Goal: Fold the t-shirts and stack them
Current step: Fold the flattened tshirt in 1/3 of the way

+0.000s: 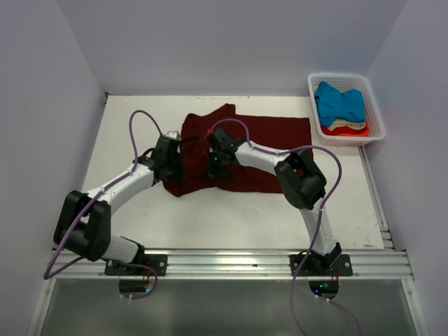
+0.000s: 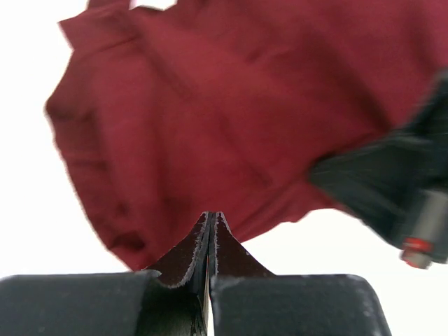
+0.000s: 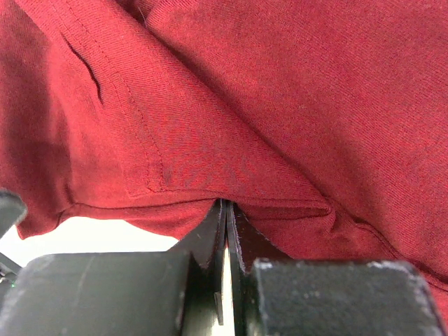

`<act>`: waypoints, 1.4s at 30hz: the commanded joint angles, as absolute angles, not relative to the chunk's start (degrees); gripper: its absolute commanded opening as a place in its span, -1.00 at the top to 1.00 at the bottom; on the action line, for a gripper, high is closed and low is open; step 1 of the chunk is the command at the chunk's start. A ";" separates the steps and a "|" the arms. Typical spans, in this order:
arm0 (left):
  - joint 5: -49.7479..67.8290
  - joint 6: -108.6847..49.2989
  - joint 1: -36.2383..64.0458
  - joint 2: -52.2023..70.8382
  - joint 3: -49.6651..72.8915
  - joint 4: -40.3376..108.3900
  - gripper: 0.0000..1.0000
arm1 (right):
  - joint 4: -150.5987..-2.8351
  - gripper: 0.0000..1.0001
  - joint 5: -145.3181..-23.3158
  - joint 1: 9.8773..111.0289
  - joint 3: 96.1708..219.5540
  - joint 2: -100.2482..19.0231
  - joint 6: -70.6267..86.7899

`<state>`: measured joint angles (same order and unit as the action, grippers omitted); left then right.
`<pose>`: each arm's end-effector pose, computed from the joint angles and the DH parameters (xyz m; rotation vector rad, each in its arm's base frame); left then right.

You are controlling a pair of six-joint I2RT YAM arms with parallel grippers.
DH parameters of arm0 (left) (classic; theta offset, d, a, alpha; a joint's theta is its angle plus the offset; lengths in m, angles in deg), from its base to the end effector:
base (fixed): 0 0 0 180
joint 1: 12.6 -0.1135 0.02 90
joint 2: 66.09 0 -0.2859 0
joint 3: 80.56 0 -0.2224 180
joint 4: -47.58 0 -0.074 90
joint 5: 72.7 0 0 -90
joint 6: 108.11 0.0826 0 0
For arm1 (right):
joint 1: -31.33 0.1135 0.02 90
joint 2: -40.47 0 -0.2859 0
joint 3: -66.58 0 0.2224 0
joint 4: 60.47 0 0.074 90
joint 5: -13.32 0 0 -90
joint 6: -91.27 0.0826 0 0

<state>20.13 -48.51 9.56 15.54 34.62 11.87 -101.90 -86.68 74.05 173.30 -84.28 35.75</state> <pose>0.2669 -0.1043 0.2078 -0.2017 2.5071 -0.3221 0.3380 0.3317 0.1458 -0.2638 2.7451 0.6581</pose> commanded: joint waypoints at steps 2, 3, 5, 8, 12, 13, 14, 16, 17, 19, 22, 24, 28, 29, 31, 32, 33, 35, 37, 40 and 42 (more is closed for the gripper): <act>27.94 -48.35 9.55 16.17 32.89 4.77 1.00 | -109.78 1.00 -80.90 73.25 171.79 -87.85 33.96; 27.94 -48.43 9.55 17.05 32.98 4.07 1.00 | -109.78 1.00 -80.89 73.25 171.96 -87.85 33.96; 27.94 -48.79 9.55 17.84 33.51 3.71 1.00 | -109.78 1.00 -80.89 73.34 172.14 -87.85 33.87; 28.02 -49.66 9.46 18.29 34.47 3.36 1.00 | -109.87 1.00 -80.63 73.25 172.05 -87.94 33.70; 30.74 -50.98 8.77 18.46 35.35 1.08 1.00 | -109.61 1.00 -80.72 72.99 171.18 -88.03 33.52; 31.97 -51.85 8.50 18.55 35.70 0.46 1.00 | -109.43 1.00 -80.72 72.73 171.09 -88.03 33.52; 32.33 -52.30 8.06 18.55 36.05 -0.24 1.00 | -109.08 1.00 -80.89 72.64 170.91 -87.94 33.44; 32.16 -53.18 6.57 18.81 37.45 -0.25 1.00 | -108.99 1.00 -81.07 72.55 170.73 -88.03 33.52; 31.89 -53.36 6.04 19.08 37.90 -0.16 1.00 | -108.91 1.00 -81.16 72.55 170.73 -88.03 33.52; 32.59 -54.75 4.90 19.52 38.78 -0.68 1.00 | -108.90 1.00 -81.16 72.55 170.73 -88.03 33.52; 35.22 -57.39 3.75 18.64 39.83 -2.09 1.00 | -108.82 1.00 -81.25 72.55 170.65 -88.03 33.52; 35.49 -58.10 2.70 16.80 40.27 -2.18 1.00 | -108.73 1.00 -81.25 72.55 170.47 -88.03 33.43; 33.57 -57.67 2.08 12.32 39.31 -1.48 1.00 | -108.47 1.00 -81.25 72.46 170.21 -87.77 33.43; 32.08 -56.88 2.08 9.70 39.05 0.26 1.00 | -108.47 1.00 -81.25 72.55 170.21 -87.76 33.35; 28.65 -55.56 2.52 7.05 37.91 1.59 1.00 | -108.38 1.00 -81.16 72.46 170.03 -87.68 33.43; 27.42 -54.68 3.39 5.12 37.47 3.60 1.00 | -108.38 1.00 -81.25 72.55 170.12 -87.68 33.43; 25.93 -53.89 4.10 4.41 36.59 4.23 1.00 | -108.38 1.00 -81.25 72.55 170.12 -87.76 33.43; 23.89 -52.83 5.68 4.48 35.62 5.47 1.00 | -108.38 1.00 -81.33 72.55 170.21 -87.68 33.43; 20.92 -51.87 6.21 6.58 34.92 5.99 1.00 | -108.46 1.00 -81.33 72.46 170.29 -87.59 33.52; 17.57 -50.72 6.30 10.97 35.00 6.26 1.00 | -108.55 1.00 -81.16 72.55 170.38 -87.41 33.44; 13.98 -50.28 6.39 12.57 36.66 8.10 1.00 | -108.73 1.00 -81.07 72.55 170.38 -87.41 33.52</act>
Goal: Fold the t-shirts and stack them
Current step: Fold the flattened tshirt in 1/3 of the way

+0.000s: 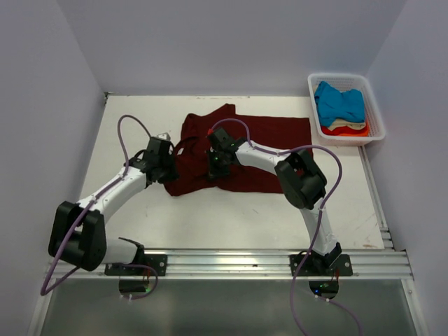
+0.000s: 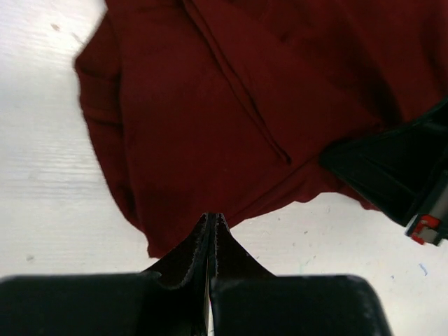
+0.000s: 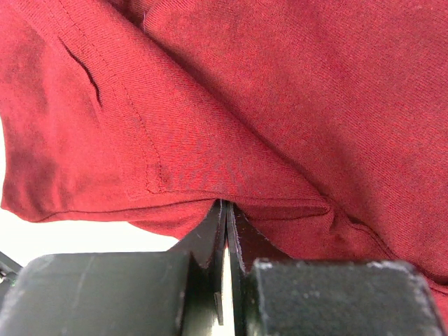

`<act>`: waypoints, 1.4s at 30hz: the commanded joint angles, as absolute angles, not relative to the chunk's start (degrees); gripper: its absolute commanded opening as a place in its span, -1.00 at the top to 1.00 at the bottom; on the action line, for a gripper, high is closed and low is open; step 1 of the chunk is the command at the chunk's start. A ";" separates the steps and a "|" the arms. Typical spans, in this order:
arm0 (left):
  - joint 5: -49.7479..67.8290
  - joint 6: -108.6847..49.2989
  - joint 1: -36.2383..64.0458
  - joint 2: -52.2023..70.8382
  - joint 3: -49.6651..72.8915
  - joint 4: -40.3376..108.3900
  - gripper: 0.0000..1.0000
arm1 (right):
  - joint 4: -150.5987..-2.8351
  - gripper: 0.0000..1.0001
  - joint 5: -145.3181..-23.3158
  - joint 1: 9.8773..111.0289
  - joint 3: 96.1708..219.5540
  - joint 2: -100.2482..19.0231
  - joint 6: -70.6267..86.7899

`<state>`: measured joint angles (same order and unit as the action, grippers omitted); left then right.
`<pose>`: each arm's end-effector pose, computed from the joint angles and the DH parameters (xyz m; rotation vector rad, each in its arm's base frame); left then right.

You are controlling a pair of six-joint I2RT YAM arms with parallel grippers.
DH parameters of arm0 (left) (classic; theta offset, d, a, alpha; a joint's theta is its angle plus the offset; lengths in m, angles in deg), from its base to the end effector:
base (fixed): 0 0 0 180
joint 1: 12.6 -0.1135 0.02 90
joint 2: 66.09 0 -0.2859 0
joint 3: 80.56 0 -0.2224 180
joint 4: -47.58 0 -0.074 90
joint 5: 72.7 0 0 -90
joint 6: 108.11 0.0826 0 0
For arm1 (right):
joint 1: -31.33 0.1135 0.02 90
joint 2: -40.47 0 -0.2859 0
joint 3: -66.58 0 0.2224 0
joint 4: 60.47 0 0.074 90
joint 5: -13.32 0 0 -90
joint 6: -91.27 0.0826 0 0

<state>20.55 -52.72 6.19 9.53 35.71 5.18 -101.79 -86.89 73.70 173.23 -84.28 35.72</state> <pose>0.2457 -0.0787 0.2176 -0.3730 2.5161 -0.3037 0.3399 0.3298 0.1456 -0.2575 2.7452 0.6611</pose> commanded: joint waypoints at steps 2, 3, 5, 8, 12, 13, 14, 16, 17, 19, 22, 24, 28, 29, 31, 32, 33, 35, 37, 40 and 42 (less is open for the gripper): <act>13.96 -50.37 6.39 14.67 37.55 8.72 1.00 | -108.73 1.00 -80.90 72.55 170.21 -87.41 33.44; 14.75 -50.72 6.39 15.38 38.16 8.37 1.00 | -108.73 1.00 -80.98 72.46 170.21 -87.41 33.43; 16.24 -52.03 6.39 17.58 38.34 6.62 1.00 | -108.82 1.00 -80.89 72.46 170.03 -87.41 33.43; 17.12 -53.97 6.39 19.34 39.83 4.15 1.00 | -108.82 1.00 -80.89 72.46 169.94 -87.50 33.35; 21.59 -57.66 6.30 17.59 43.61 2.75 1.00 | -108.82 1.00 -80.81 72.20 169.86 -87.32 33.26; 23.26 -58.19 6.21 16.71 44.05 1.18 1.00 | -108.82 1.00 -80.81 72.11 169.77 -87.32 33.26; 24.67 -59.41 6.04 16.10 44.75 0.46 1.00 | -108.82 1.00 -80.81 72.11 169.68 -87.32 33.26; 28.19 -60.73 4.99 14.34 45.28 -1.46 1.00 | -108.64 1.00 -80.81 72.02 169.42 -87.32 33.17; 29.07 -61.09 4.63 13.64 45.29 -1.82 1.00 | -108.47 1.00 -80.89 71.93 169.33 -87.32 33.17; 31.27 -62.06 3.58 12.31 45.20 -2.88 1.00 | -108.29 1.00 -81.07 71.93 169.07 -87.15 33.17; 32.85 -61.88 2.79 12.05 44.58 -3.58 1.00 | -108.38 1.00 -81.33 72.02 168.80 -86.80 33.17; 33.30 -60.92 2.17 12.22 44.23 -3.59 1.00 | -108.38 1.00 -81.33 72.02 168.63 -86.54 32.91; 33.12 -59.16 -0.46 13.19 43.71 -2.18 1.00 | -104.08 1.00 -88.34 71.93 166.09 -84.52 29.50; 33.04 -58.64 -0.64 13.45 43.62 -2.01 1.00 | -102.59 0.90 -94.20 72.02 165.21 -82.51 28.87; 33.03 -58.28 -0.82 13.98 43.18 -1.65 1.00 | -97.58 0.72 -98.80 72.11 161.79 -79.87 27.81; 32.86 -58.11 -0.82 14.15 42.92 -1.74 1.00 | -96.35 0.70 -100.91 72.11 160.64 -76.63 27.81; 32.77 -58.02 -0.82 13.63 42.57 -2.26 1.00 | -95.21 0.70 -100.93 72.11 159.84 -75.30 27.72; 30.24 -56.88 -0.82 11.79 41.77 -1.83 1.00 | -95.11 0.70 -100.58 72.11 158.87 -72.92 27.20; 27.25 -56.09 -0.73 7.40 41.16 0.01 1.00 | -96.16 0.71 -100.50 72.11 159.48 -71.42 26.41; 23.72 -55.12 0.58 1.78 38.36 0.72 1.00 | -96.69 0.65 -101.89 72.11 160.27 -71.68 25.88; 22.32 -54.85 2.60 -0.33 36.33 0.72 1.00 | -93.90 0.57 -104.35 72.11 158.88 -71.25 26.31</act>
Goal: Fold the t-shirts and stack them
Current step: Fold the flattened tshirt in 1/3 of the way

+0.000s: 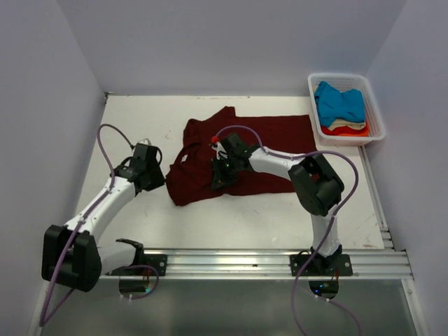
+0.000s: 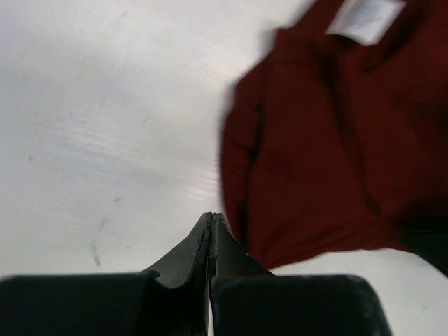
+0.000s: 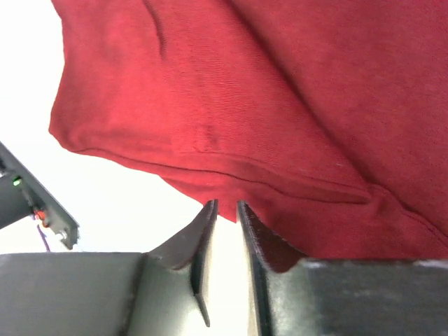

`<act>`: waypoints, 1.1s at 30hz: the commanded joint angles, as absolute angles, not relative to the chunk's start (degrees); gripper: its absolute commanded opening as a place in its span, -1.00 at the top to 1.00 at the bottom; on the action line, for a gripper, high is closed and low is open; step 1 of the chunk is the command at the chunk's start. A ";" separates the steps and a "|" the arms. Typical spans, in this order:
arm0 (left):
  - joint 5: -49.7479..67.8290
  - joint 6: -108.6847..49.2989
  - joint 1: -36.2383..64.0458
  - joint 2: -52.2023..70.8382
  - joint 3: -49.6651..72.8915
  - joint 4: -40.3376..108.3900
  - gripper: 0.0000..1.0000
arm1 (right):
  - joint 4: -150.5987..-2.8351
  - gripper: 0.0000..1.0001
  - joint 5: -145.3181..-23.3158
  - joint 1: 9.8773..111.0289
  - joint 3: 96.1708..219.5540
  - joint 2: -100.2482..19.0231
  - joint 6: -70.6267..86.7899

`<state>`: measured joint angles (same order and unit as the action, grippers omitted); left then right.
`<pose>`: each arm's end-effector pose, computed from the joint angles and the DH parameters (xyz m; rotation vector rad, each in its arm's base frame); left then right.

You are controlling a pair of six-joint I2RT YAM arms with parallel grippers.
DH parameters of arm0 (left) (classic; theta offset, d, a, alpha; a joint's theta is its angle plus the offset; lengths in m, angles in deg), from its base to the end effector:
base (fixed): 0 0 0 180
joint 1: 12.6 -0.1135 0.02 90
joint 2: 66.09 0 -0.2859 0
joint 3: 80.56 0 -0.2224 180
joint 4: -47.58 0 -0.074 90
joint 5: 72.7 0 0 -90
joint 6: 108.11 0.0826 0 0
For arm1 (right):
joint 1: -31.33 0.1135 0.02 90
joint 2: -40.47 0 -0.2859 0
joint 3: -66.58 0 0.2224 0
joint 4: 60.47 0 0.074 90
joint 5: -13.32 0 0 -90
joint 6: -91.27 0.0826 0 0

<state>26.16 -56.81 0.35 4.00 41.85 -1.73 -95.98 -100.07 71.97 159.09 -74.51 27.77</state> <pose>0.2107 -0.0354 0.1970 -0.6362 2.5537 -0.1043 0.3017 0.3021 0.1606 -0.5014 2.7137 0.9122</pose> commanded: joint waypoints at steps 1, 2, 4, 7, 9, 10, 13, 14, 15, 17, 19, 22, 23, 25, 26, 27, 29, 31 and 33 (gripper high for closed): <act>21.27 -54.50 3.39 -0.61 34.84 0.98 1.00 | -92.40 0.50 -107.15 72.11 158.17 -71.07 26.75; 18.65 -54.33 4.01 -0.78 34.22 1.33 1.00 | -90.90 0.48 -108.30 72.11 157.64 -70.72 27.28; 15.39 -54.15 5.77 -0.09 33.34 2.82 1.00 | -88.70 0.45 -109.72 72.11 156.85 -69.75 28.51; 9.58 -53.18 8.05 2.98 33.59 4.85 1.00 | -89.91 0.45 -107.36 72.11 156.76 -67.04 29.04; 8.51 -53.01 9.54 5.35 34.47 6.51 1.00 | -94.28 0.46 -100.52 72.20 157.20 -65.45 28.60; 8.34 -53.09 9.73 5.89 36.13 7.48 1.00 | -96.32 0.52 -97.62 72.20 157.90 -63.70 28.25; 7.90 -53.71 9.73 8.26 39.03 10.82 1.00 | -104.84 1.00 -83.04 72.11 159.30 -61.49 28.33; 8.33 -53.97 9.73 9.05 39.48 11.18 1.00 | -106.78 1.00 -79.70 72.11 159.48 -60.18 28.86; 8.95 -53.97 9.73 10.89 39.83 11.62 1.00 | -109.75 1.00 -74.18 72.11 159.66 -59.38 29.13; 10.61 -53.54 9.73 12.83 40.36 11.62 1.00 | -112.41 1.00 -69.06 72.02 159.40 -57.19 30.44; 12.72 -53.18 9.73 15.64 40.36 10.83 1.00 | -115.31 1.00 -62.28 71.93 158.44 -55.60 32.29; 15.98 -52.83 9.73 18.81 40.63 10.21 1.00 | -117.43 1.00 -56.47 71.67 156.59 -52.18 34.75; 16.59 -52.74 9.73 19.42 40.63 10.21 1.00 | -117.78 1.00 -55.68 71.23 156.15 -51.47 35.10; 17.04 -52.65 9.73 21.36 40.98 10.39 1.00 | -118.31 1.00 -54.36 70.36 154.75 -49.80 35.81; 17.04 -52.74 9.73 21.80 41.07 10.48 1.00 | -118.48 1.00 -54.26 69.91 154.39 -49.36 35.98; 18.95 -52.74 9.73 22.76 41.24 10.22 1.00 | -119.01 1.00 -54.18 69.65 154.04 -49.10 36.07; 21.76 -52.83 9.73 23.56 41.42 9.78 1.00 | -119.27 1.00 -53.13 68.86 152.98 -48.04 36.25; 23.97 -53.44 9.73 24.26 41.42 8.55 1.00 | -119.63 1.00 -52.86 67.72 151.76 -47.43 36.25; 27.40 -54.23 9.64 24.26 41.24 6.71 1.00 | -120.15 1.00 -52.95 66.66 150.88 -47.34 36.25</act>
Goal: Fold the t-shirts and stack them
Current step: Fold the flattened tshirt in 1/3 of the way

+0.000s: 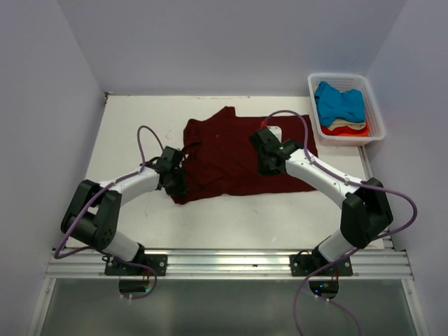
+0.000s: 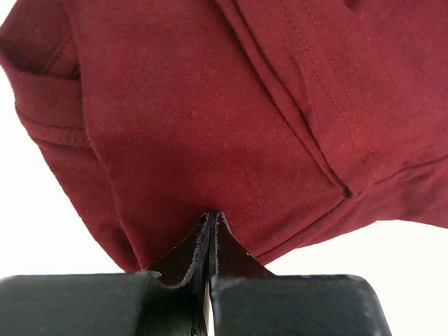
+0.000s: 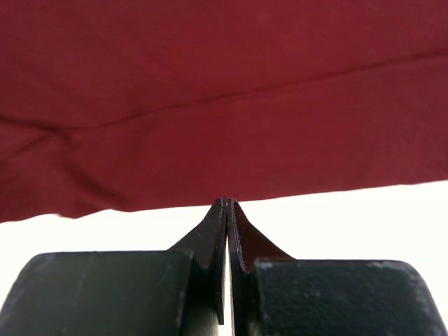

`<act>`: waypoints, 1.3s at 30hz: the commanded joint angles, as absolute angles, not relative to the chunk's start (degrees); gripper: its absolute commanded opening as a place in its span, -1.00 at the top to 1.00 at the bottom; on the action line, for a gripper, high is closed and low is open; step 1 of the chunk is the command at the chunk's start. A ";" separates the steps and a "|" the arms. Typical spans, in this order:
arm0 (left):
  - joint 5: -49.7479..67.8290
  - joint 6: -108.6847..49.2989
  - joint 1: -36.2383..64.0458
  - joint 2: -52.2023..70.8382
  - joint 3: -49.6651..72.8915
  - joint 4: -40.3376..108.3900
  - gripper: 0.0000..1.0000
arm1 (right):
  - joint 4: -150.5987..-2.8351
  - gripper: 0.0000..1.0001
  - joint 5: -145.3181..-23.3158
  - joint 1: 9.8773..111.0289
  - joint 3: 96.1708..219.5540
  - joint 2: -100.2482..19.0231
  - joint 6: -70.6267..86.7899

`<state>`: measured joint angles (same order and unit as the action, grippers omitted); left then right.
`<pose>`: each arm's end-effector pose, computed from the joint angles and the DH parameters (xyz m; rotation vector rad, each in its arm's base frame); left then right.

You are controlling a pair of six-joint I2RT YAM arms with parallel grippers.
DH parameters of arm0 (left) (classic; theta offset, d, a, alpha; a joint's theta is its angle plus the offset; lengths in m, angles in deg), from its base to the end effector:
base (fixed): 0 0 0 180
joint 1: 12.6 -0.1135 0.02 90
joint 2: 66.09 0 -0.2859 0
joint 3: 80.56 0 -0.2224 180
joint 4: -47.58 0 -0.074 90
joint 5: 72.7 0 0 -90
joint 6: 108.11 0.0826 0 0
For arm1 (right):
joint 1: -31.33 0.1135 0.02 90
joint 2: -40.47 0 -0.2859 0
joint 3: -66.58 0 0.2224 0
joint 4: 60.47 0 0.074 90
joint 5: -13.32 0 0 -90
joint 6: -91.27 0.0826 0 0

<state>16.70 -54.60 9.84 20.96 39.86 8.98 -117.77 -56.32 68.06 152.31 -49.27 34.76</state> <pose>0.2456 -0.1024 0.1533 -0.3354 2.7470 -0.3011 0.2683 0.1643 0.2510 0.0447 2.5361 0.0005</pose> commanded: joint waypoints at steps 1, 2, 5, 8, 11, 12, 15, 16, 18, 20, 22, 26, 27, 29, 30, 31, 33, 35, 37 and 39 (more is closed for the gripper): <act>28.63 -54.67 9.55 24.09 40.98 6.00 1.00 | -120.42 1.00 -52.86 66.14 150.00 -47.51 36.33; 30.64 -55.63 9.55 23.83 40.89 5.30 1.00 | -120.68 1.00 -52.94 64.91 149.38 -47.51 36.34; 32.85 -56.08 8.68 22.42 40.10 2.49 1.00 | -120.86 1.00 -52.68 62.19 146.57 -47.34 36.77; 34.96 -55.56 7.36 21.54 38.44 -0.59 1.00 | -120.68 1.00 -51.72 60.16 143.85 -47.33 37.04; 36.80 -55.12 6.48 21.45 36.59 -3.49 1.00 | -120.33 1.00 -50.58 59.01 142.00 -47.95 37.13; 37.25 -54.94 6.30 21.45 36.15 -4.54 1.00 | -120.24 1.00 -50.49 58.66 141.82 -48.65 37.21; 37.96 -53.98 5.60 21.63 35.36 -5.25 1.00 | -119.63 1.00 -50.05 57.87 140.94 -49.79 36.87; 37.96 -53.80 5.25 21.71 35.35 -5.26 1.00 | -119.45 1.00 -50.22 57.35 140.85 -49.97 36.78; 37.78 -53.27 4.46 21.80 35.44 -5.17 1.00 | -118.58 1.00 -50.75 57.08 140.42 -50.50 36.34; 37.26 -53.09 3.93 21.98 35.53 -5.08 1.00 | -117.96 1.00 -51.79 56.55 140.15 -51.37 36.16; 36.99 -53.09 3.84 21.98 35.53 -4.99 1.00 | -117.17 1.00 -52.50 56.38 139.54 -52.43 35.98; 37.69 -52.48 3.66 21.80 35.09 -6.04 1.00 | -115.68 1.00 -53.30 56.38 137.17 -53.66 36.07; 37.78 -52.30 3.49 21.72 35.09 -6.22 1.00 | -115.41 1.00 -53.30 56.29 136.72 -53.84 36.07; 37.61 -51.60 2.79 21.10 35.18 -6.66 1.00 | -115.15 1.00 -53.56 56.20 135.93 -54.54 36.07; 37.52 -51.43 2.44 20.93 35.27 -6.84 1.00 | -114.80 1.00 -53.56 56.11 135.06 -54.80 36.16; 37.34 -50.99 2.09 20.58 35.44 -6.92 1.00 | -114.71 1.00 -53.65 56.02 134.70 -55.07 36.33; 37.25 -50.55 0.86 19.61 36.06 -7.01 1.00 | -114.53 1.00 -54.00 55.94 133.83 -55.77 36.42; 36.99 -50.19 -0.11 18.91 36.49 -7.19 1.00 | -114.53 1.00 -54.44 55.94 133.21 -56.21 36.34; 36.99 -49.93 -0.47 18.64 37.11 -7.10 1.00 | -114.70 1.00 -54.61 55.85 132.59 -57.09 36.25; 36.55 -49.93 -0.82 18.73 37.29 -7.19 1.00 | -115.05 1.00 -56.10 55.76 132.41 -57.96 35.98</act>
<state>35.76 -51.39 0.00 20.37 36.78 -6.01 -116.28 -53.65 56.39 135.53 -54.16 35.48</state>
